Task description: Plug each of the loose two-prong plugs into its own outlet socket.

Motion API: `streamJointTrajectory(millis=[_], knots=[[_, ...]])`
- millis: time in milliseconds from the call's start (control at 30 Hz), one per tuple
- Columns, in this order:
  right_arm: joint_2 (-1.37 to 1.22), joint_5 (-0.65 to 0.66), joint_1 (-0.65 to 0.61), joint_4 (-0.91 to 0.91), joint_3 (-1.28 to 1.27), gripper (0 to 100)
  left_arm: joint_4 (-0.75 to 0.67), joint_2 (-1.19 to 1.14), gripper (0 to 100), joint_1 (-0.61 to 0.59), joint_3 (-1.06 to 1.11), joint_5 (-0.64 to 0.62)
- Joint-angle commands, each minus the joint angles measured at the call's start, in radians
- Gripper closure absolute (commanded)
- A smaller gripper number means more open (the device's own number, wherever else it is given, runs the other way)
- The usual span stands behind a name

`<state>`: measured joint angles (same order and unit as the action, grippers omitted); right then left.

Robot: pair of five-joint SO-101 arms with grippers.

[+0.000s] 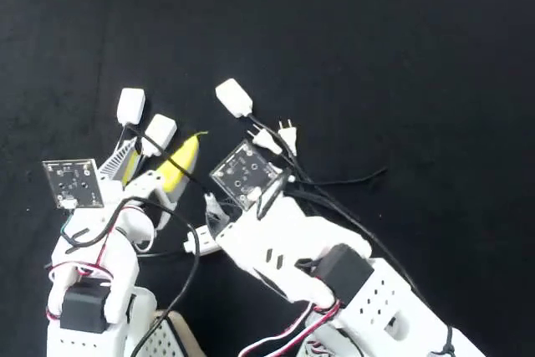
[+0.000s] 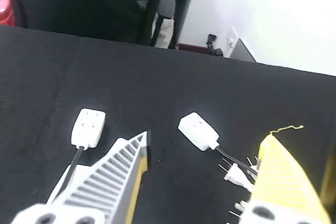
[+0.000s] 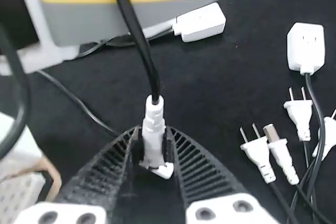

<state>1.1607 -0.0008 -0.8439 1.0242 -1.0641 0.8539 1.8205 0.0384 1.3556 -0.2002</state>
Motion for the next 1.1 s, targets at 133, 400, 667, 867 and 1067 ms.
streamJointTrajectory(millis=[133,400,667,867,1067], knots=[[0.001,0.009,-0.011,-0.014,0.008,98.7,0.069,0.003,67,0.081,-0.076,-0.018],[0.007,0.003,-0.011,-0.083,-0.025,98.7,0.137,0.003,67,0.202,-0.096,0.061],[0.007,-0.025,-0.011,-0.083,-0.025,98.7,0.143,0.003,67,0.180,-0.093,0.068],[0.007,-0.023,-0.011,-0.081,-0.025,98.7,0.135,0.003,67,0.039,-0.079,0.066],[0.008,-0.025,-0.011,-0.081,-0.019,98.7,0.098,0.003,67,-0.042,-0.036,0.066]])
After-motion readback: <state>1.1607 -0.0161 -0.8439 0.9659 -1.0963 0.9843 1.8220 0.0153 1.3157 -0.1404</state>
